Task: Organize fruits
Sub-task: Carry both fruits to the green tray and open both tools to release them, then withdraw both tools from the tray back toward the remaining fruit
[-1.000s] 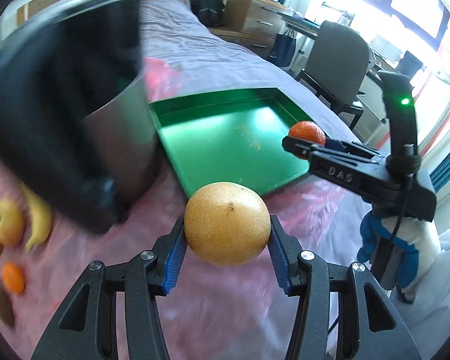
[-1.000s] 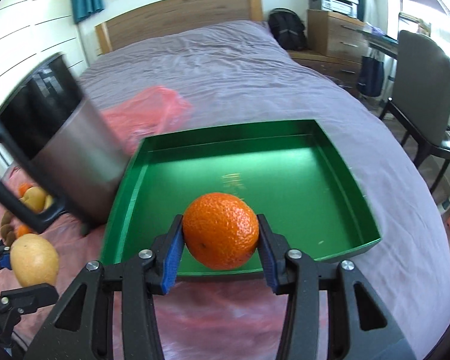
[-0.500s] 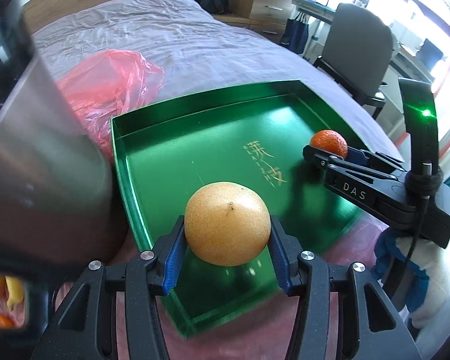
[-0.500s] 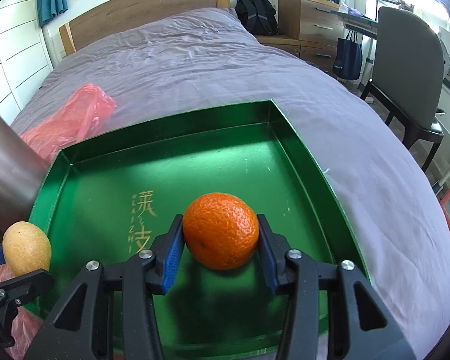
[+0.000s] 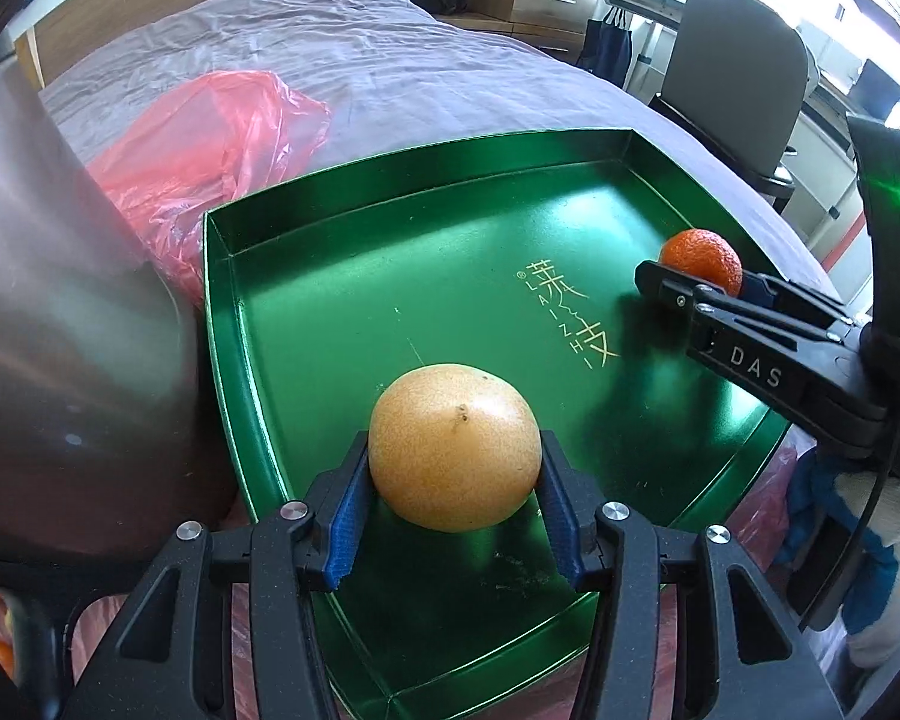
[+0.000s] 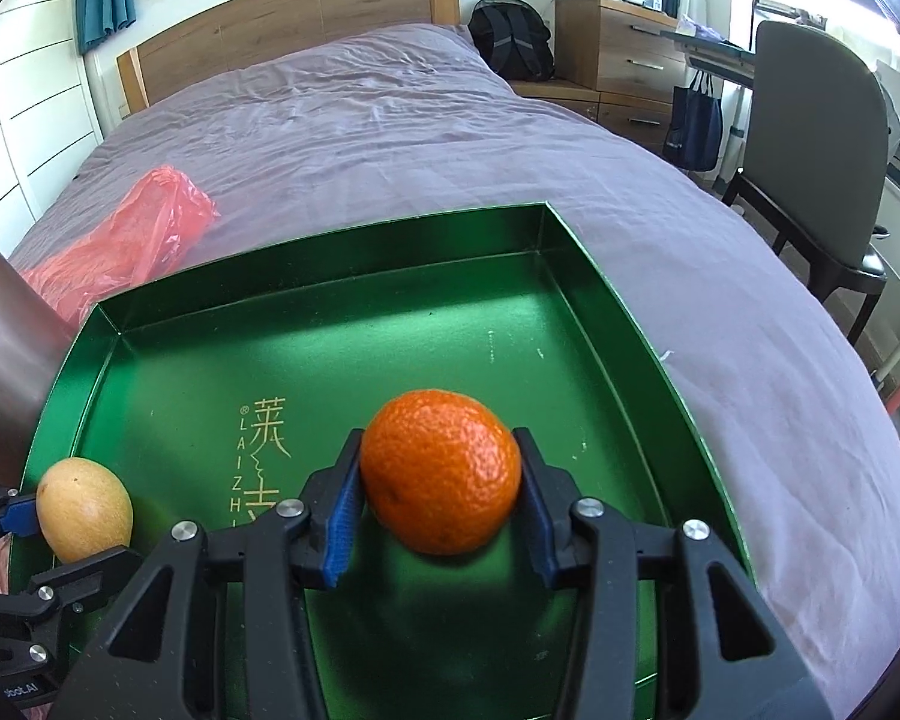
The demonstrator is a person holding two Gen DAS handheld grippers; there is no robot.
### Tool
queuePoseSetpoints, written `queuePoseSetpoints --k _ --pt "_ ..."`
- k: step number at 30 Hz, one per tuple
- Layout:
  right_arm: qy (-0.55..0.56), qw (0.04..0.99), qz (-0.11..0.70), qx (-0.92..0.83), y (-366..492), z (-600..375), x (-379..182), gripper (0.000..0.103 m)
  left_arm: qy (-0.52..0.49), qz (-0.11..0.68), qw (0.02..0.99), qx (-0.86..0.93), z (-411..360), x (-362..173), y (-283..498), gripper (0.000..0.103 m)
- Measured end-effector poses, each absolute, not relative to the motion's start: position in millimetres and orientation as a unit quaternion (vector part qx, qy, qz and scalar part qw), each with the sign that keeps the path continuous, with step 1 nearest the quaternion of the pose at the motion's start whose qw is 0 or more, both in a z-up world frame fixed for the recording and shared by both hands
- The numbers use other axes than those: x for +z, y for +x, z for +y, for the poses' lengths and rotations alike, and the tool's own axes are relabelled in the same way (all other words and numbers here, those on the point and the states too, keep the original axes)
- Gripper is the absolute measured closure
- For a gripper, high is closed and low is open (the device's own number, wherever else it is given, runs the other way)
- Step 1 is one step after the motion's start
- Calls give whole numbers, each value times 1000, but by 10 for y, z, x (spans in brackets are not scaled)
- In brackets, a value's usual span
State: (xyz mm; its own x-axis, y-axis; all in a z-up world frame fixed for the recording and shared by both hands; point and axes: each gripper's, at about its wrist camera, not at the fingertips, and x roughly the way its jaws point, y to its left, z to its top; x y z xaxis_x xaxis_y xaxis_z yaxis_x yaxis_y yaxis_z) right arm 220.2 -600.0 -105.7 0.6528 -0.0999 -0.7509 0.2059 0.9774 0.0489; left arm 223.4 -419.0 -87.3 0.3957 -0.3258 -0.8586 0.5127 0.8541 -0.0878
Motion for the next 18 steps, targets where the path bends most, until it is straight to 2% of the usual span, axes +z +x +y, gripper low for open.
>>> queuePoseSetpoints --k 1,2,3,8,12,18 --pt "64 907 408 -86 2193 -5989 -1052 19 102 484 832 -251 -4194 -863 2217 57" --pt "64 907 407 -88 2176 -5987 -1038 7 106 480 834 -249 -4197 -846 2206 56" --pt "65 908 404 -89 2150 -5982 -1019 1 110 474 838 -248 -4194 -821 2186 56" --pt "62 914 389 -97 1980 -5986 -861 0 119 445 851 -252 -4161 -592 2071 48" --pt "66 920 374 -103 1781 -5984 -645 0 123 427 856 -265 -4094 -369 1855 45" --pt "85 927 350 -107 1398 -5887 -356 0 125 399 864 -280 -3872 -15 1463 30"
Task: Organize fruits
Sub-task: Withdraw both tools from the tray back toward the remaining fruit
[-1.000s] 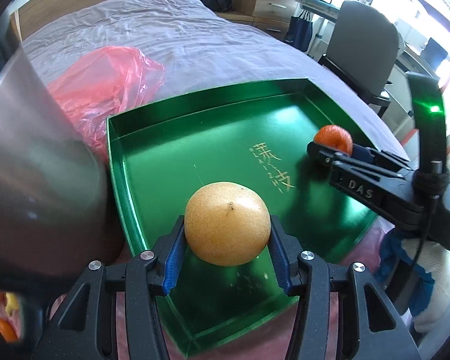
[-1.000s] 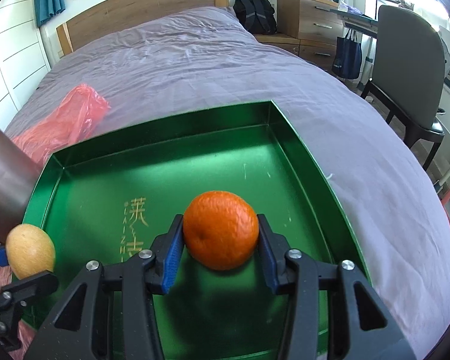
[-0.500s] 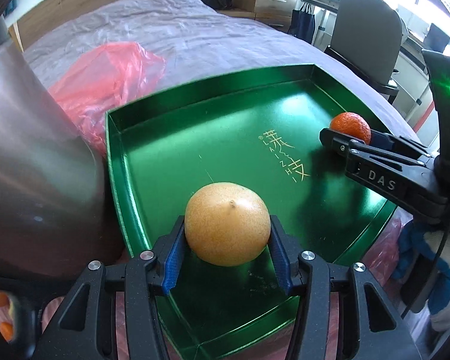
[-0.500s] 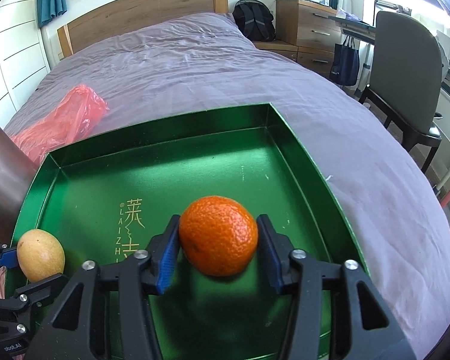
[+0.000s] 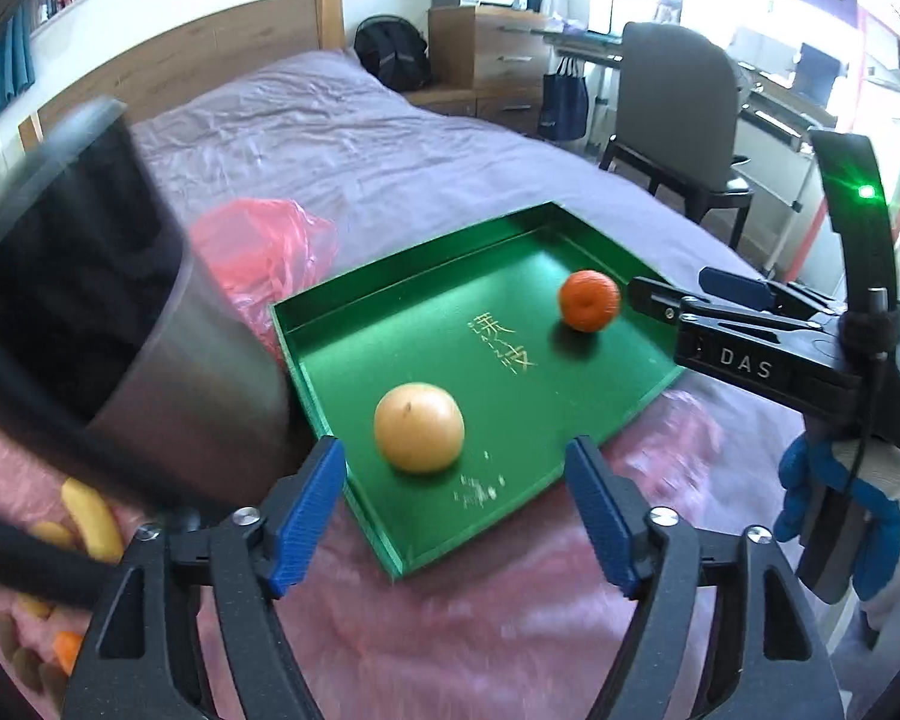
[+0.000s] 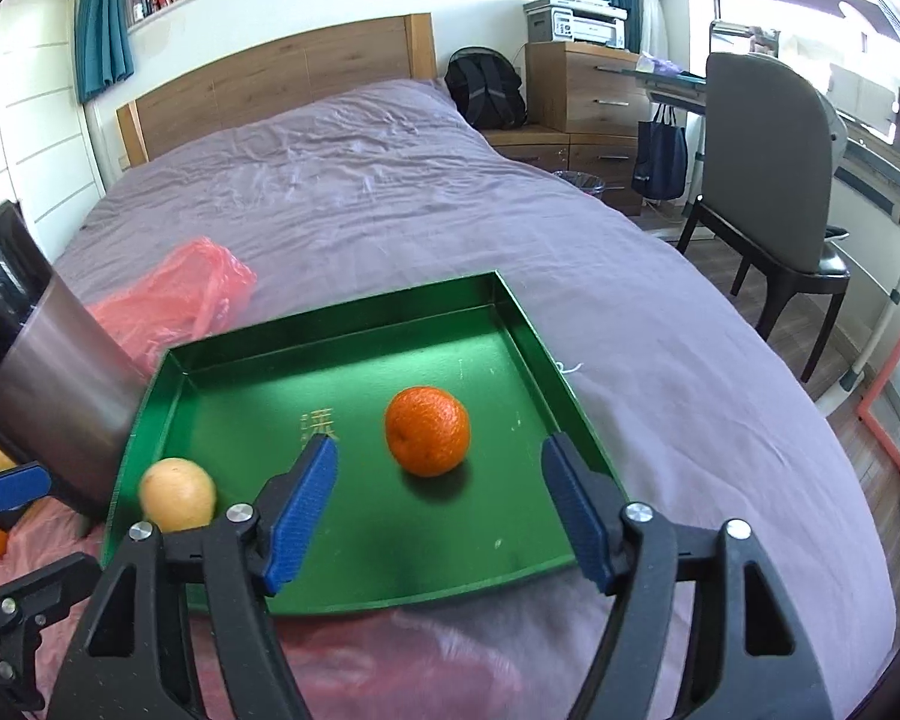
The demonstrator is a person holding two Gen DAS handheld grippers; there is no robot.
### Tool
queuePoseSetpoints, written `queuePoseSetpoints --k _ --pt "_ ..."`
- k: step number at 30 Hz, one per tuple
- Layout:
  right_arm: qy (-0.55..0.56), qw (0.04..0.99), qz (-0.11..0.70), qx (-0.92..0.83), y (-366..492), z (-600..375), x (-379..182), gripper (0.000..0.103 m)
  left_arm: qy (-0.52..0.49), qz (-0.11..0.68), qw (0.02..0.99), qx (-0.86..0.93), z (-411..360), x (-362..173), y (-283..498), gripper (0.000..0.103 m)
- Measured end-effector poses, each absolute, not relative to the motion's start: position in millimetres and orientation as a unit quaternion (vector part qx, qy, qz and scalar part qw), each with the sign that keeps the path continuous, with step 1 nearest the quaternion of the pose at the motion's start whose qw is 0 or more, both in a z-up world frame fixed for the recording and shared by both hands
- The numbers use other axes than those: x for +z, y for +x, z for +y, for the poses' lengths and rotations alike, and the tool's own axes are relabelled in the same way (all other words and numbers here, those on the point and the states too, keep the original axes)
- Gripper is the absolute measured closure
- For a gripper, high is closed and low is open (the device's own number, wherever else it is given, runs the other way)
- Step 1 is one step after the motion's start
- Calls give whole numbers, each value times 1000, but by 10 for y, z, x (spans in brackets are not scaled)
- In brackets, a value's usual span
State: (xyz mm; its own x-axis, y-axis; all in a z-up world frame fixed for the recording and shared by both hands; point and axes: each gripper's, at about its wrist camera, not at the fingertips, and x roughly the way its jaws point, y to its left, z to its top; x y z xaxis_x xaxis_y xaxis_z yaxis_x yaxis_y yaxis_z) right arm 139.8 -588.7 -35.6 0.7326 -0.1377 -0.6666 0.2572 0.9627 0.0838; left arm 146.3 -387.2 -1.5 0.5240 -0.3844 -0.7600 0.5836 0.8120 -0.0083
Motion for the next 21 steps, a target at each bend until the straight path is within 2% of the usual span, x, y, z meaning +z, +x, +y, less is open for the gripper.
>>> queuePoseSetpoints --k 11,21 --pt "93 934 337 -65 746 -5200 -29 0 136 392 873 -255 -2997 366 846 29" --pt "95 941 325 -15 275 -4452 171 0 141 394 883 -214 -2228 426 347 29"
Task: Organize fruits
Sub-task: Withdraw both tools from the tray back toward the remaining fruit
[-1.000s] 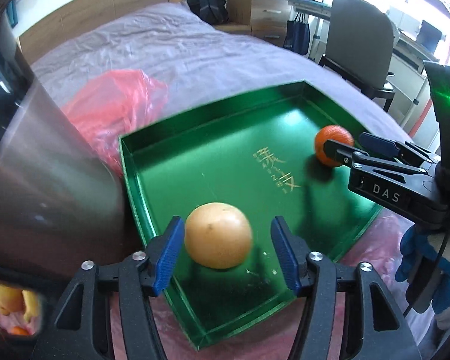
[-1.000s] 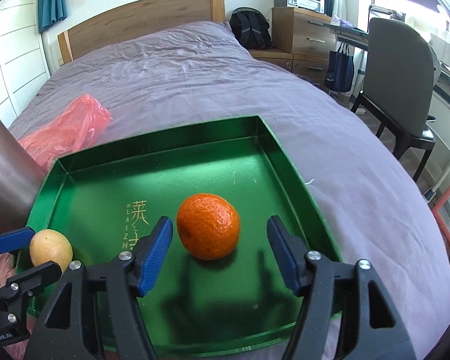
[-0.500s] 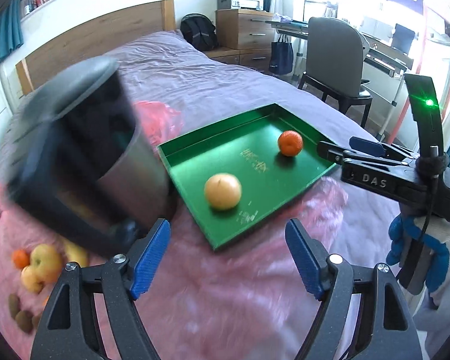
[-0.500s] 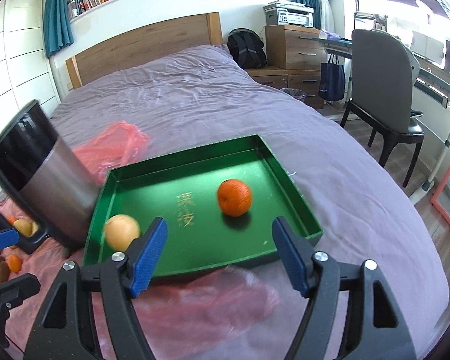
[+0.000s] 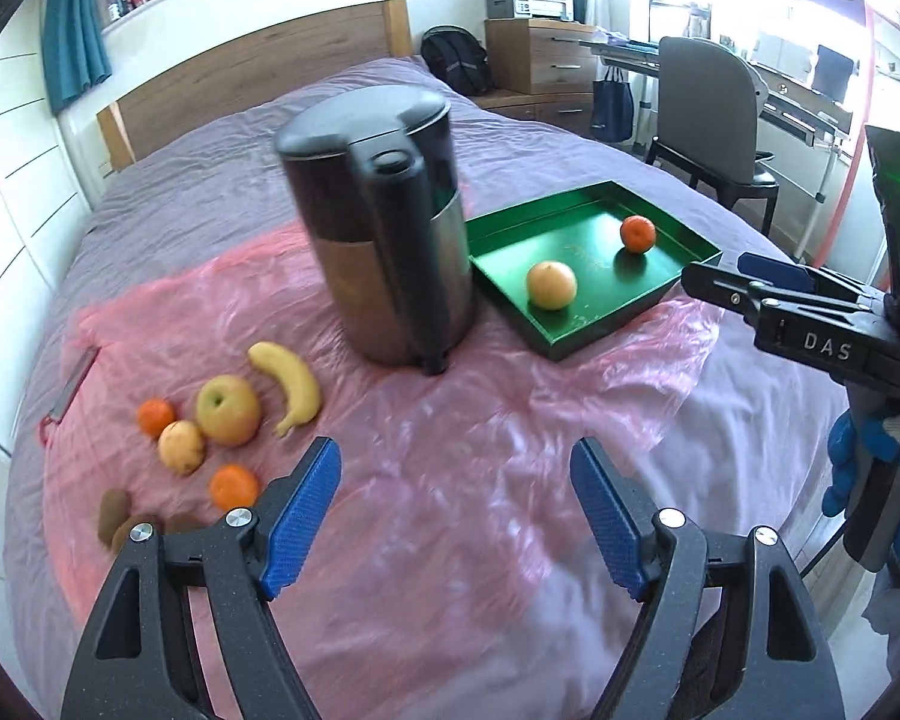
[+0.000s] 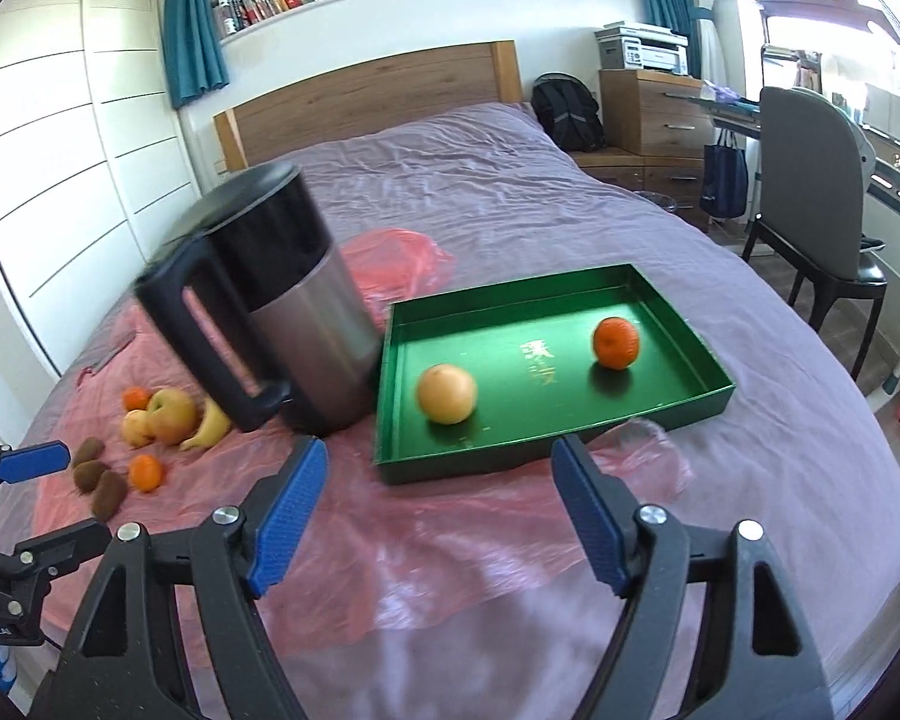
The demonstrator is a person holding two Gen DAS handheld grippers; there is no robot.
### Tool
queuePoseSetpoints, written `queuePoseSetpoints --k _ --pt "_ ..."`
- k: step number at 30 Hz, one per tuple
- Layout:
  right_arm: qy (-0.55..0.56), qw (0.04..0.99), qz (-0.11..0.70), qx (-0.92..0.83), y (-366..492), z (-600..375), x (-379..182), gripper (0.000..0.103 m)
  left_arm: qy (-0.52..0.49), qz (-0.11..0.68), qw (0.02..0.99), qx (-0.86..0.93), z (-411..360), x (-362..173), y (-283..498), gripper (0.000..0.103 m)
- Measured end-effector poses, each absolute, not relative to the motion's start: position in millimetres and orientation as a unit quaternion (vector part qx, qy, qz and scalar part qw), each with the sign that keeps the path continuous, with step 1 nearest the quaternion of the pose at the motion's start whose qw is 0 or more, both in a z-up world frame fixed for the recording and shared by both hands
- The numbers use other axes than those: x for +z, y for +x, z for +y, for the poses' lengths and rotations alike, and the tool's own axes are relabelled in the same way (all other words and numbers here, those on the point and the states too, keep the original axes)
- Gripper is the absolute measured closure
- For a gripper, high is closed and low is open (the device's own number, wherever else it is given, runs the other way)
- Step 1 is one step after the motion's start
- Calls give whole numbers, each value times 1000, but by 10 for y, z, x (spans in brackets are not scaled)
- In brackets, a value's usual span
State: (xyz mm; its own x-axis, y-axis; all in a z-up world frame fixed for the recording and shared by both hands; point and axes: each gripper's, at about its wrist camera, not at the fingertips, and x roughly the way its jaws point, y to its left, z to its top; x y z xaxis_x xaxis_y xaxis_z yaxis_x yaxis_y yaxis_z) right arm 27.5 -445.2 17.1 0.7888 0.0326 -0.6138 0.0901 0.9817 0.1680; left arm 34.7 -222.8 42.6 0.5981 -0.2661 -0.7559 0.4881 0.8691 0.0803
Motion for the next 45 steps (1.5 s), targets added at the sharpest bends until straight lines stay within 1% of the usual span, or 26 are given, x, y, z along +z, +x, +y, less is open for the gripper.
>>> queuePoseSetpoints --k 12,19,22,30,36,38,41,43,45 --pt "77 940 331 40 39 -3619 246 0 122 403 893 -161 -1396 350 25 29" --pt "42 932 347 100 100 -2938 210 0 94 416 897 -116 -617 222 26 29" --pt "28 925 358 126 163 -2626 112 0 91 419 898 -101 -265 137 58 29" --pt "5 900 398 178 344 -1924 -241 0 131 441 882 -102 521 -173 354 30" --pt "-2 881 426 207 610 -1540 -473 0 121 469 867 -118 905 -459 711 39" --pt "0 874 435 218 688 -1419 -543 0 115 474 864 -127 959 -539 834 47" --pt "9 862 449 235 805 -1232 -650 0 127 477 857 -147 963 -635 1032 55" --pt "13 857 457 239 887 -1123 -714 0 141 479 851 -166 929 -685 1152 58" --pt "18 856 460 235 965 -1056 -754 0 156 482 842 -186 864 -723 1248 59"
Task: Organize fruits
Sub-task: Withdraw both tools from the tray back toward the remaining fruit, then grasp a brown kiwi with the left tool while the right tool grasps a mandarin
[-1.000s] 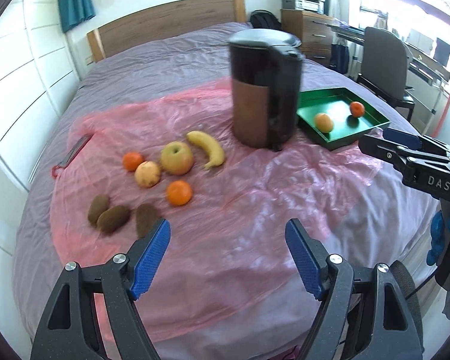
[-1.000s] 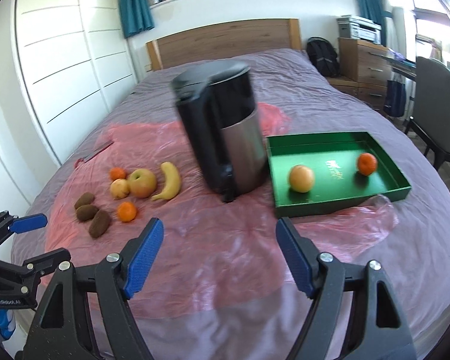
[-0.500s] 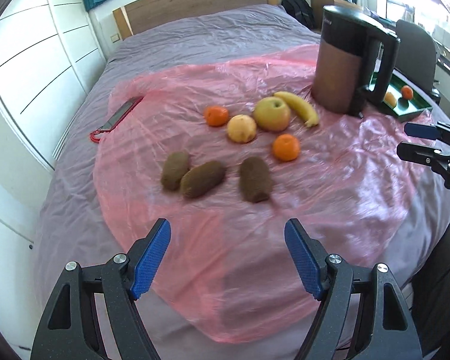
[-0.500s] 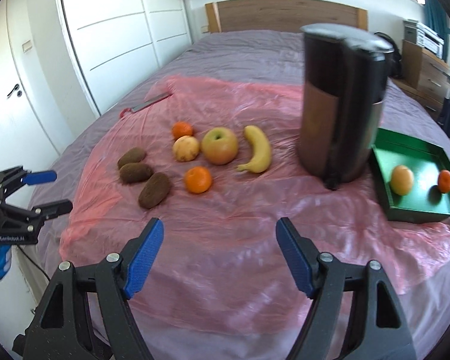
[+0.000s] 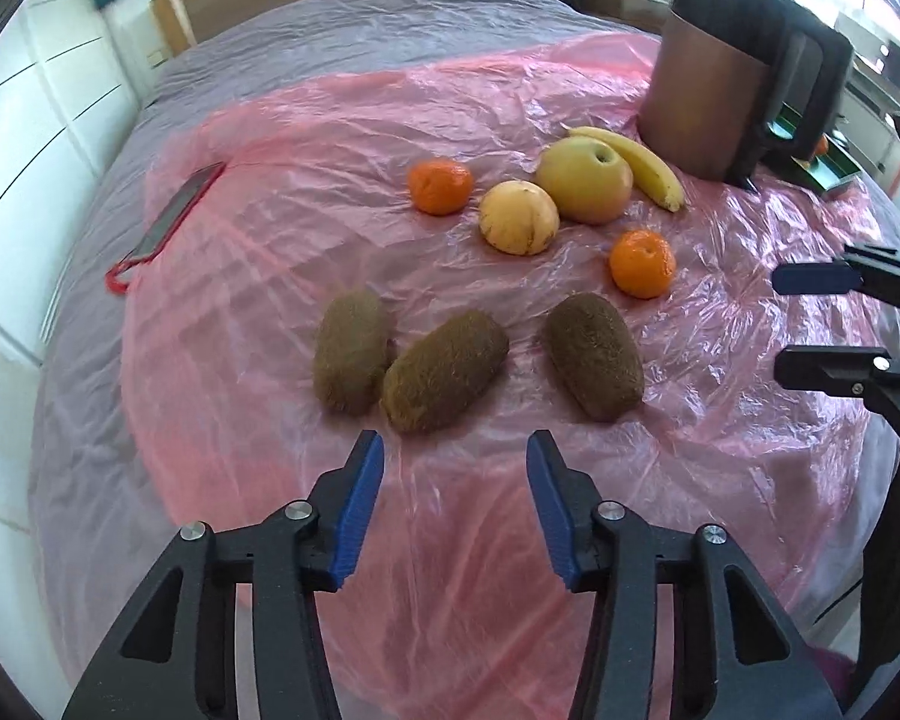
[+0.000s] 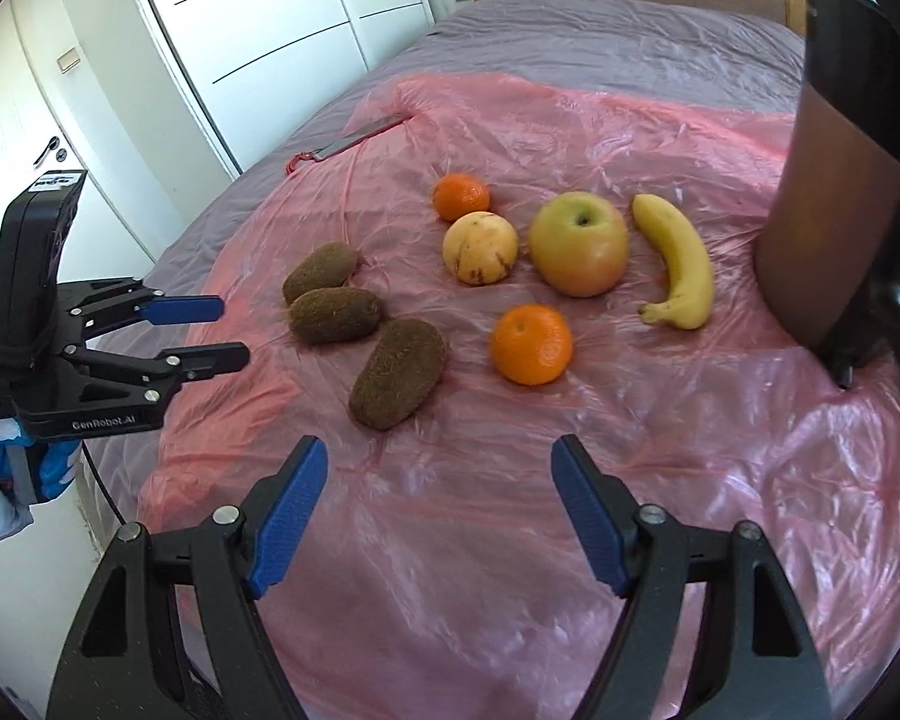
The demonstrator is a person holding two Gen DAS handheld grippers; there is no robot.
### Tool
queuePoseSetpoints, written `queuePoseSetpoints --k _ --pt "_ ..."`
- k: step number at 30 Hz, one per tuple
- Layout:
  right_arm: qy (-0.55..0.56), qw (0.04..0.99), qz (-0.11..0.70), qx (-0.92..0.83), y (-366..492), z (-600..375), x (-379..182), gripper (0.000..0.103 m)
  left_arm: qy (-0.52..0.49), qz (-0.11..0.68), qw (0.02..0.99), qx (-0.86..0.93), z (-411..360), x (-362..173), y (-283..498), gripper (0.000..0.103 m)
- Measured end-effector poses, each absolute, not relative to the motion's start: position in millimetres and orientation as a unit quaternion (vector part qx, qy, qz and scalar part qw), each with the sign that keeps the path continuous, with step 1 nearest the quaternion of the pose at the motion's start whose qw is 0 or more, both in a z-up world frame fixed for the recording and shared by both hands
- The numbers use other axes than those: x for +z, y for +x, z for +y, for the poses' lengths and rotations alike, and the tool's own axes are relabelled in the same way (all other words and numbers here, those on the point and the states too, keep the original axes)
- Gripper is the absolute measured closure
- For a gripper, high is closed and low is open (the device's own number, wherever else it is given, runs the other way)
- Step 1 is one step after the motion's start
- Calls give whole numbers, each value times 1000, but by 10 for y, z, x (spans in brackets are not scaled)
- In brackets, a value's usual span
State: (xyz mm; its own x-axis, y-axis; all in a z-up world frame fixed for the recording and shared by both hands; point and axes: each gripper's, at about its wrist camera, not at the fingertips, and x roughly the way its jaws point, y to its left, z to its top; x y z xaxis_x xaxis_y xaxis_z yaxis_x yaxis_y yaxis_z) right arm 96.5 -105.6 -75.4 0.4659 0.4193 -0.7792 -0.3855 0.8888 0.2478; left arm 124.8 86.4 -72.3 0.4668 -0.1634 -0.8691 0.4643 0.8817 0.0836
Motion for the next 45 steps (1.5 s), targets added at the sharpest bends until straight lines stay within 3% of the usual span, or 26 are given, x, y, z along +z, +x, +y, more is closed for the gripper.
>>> queuePoseSetpoints --k 11,28,33,38,45 --pt "-7 861 470 193 1382 -984 -888 0 242 497 796 -247 585 -1013 1724 59" --pt "31 848 498 180 1810 -997 -1204 0 275 518 759 -282 557 -1256 2082 59" --pt "31 844 503 183 1851 -984 -1275 10 297 509 755 -287 556 -1305 2028 59" --pt "28 841 509 180 1886 -1005 -1328 28 314 499 758 -280 556 -1324 1988 64" --pt "25 839 512 182 1914 -1010 -1367 31 316 487 771 -263 490 -1282 1836 65"
